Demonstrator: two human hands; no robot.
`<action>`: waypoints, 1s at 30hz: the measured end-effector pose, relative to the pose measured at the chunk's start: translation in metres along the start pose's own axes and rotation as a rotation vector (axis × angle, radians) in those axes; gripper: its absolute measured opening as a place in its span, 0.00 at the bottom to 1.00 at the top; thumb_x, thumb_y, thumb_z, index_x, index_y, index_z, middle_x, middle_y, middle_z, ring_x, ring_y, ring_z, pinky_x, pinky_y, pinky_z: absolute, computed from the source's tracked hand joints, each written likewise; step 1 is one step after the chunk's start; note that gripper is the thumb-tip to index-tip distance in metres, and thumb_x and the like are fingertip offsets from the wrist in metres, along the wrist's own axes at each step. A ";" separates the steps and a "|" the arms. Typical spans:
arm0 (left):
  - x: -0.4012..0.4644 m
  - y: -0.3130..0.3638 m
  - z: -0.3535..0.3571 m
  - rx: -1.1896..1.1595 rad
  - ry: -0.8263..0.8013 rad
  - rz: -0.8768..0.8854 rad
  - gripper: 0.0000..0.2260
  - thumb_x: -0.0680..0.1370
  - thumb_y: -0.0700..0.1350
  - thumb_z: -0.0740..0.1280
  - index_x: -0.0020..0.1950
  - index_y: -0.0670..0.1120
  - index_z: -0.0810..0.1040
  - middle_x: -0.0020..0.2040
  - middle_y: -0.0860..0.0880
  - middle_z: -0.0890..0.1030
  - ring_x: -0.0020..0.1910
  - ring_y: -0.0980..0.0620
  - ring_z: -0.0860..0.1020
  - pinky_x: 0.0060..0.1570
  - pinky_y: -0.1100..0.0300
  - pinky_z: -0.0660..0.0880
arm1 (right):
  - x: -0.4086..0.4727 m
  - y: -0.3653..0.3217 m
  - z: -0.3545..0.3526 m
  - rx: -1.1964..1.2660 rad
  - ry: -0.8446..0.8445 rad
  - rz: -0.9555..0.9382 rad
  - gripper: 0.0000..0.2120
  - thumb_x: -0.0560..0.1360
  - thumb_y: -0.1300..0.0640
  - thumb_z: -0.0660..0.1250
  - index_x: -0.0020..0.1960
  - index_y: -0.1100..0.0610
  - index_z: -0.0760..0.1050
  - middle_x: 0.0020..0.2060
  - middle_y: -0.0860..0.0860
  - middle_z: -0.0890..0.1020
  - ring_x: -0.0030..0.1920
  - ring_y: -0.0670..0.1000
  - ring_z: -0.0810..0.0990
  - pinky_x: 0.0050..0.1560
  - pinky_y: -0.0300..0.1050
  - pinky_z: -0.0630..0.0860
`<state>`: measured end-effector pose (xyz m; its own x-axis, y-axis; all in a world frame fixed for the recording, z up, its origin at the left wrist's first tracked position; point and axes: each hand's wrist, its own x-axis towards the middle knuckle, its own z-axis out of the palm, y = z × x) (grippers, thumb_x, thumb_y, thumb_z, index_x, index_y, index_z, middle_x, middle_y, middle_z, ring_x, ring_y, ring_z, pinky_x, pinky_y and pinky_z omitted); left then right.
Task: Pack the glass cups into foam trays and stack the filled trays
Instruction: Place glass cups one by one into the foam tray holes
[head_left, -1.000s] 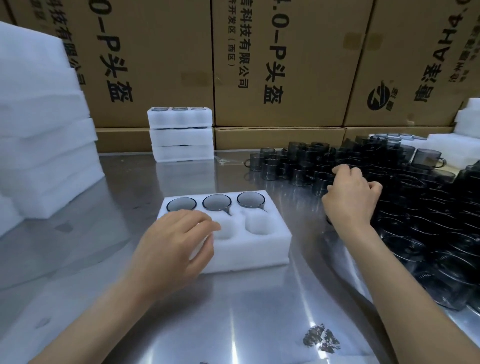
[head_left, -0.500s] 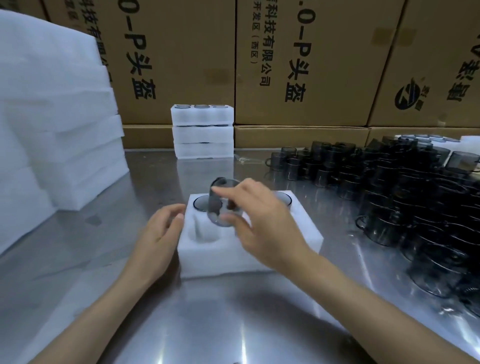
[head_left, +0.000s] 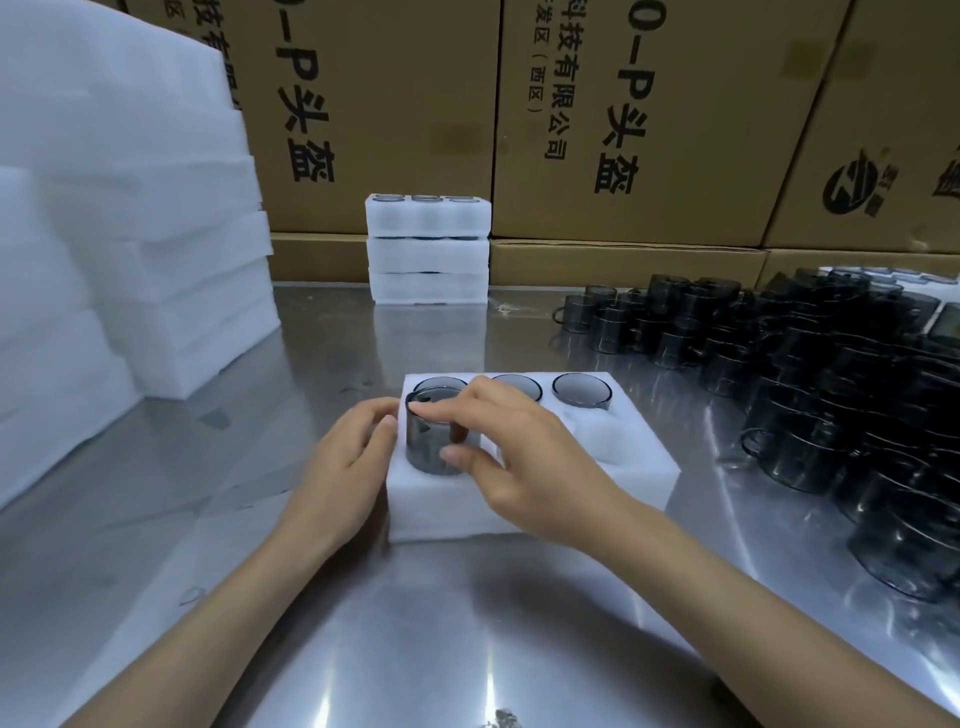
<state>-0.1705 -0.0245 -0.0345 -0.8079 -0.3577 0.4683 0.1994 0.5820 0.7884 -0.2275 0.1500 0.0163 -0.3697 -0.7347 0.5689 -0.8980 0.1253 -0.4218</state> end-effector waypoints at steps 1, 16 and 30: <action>0.000 0.000 0.000 0.006 0.002 -0.001 0.10 0.82 0.43 0.57 0.53 0.57 0.74 0.54 0.55 0.79 0.57 0.56 0.75 0.55 0.66 0.67 | -0.001 0.000 0.000 0.004 0.002 -0.002 0.19 0.74 0.67 0.66 0.63 0.55 0.77 0.45 0.52 0.76 0.48 0.50 0.73 0.51 0.45 0.71; -0.015 0.046 -0.017 0.259 0.231 0.435 0.14 0.78 0.46 0.58 0.50 0.45 0.83 0.49 0.54 0.82 0.50 0.54 0.79 0.52 0.60 0.73 | -0.016 -0.002 -0.003 -0.253 0.021 0.065 0.25 0.78 0.48 0.61 0.73 0.54 0.64 0.71 0.45 0.68 0.70 0.44 0.63 0.66 0.30 0.56; -0.017 0.043 -0.012 0.427 0.235 0.324 0.17 0.74 0.49 0.60 0.32 0.44 0.82 0.30 0.49 0.81 0.32 0.45 0.80 0.37 0.49 0.75 | -0.017 -0.004 0.010 -0.438 -0.046 0.121 0.18 0.78 0.47 0.55 0.59 0.53 0.79 0.62 0.46 0.78 0.62 0.49 0.74 0.51 0.44 0.72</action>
<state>-0.1419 -0.0023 -0.0040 -0.5884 -0.2370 0.7730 0.1352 0.9138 0.3830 -0.2152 0.1548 0.0013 -0.4757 -0.7252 0.4978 -0.8691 0.4747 -0.1390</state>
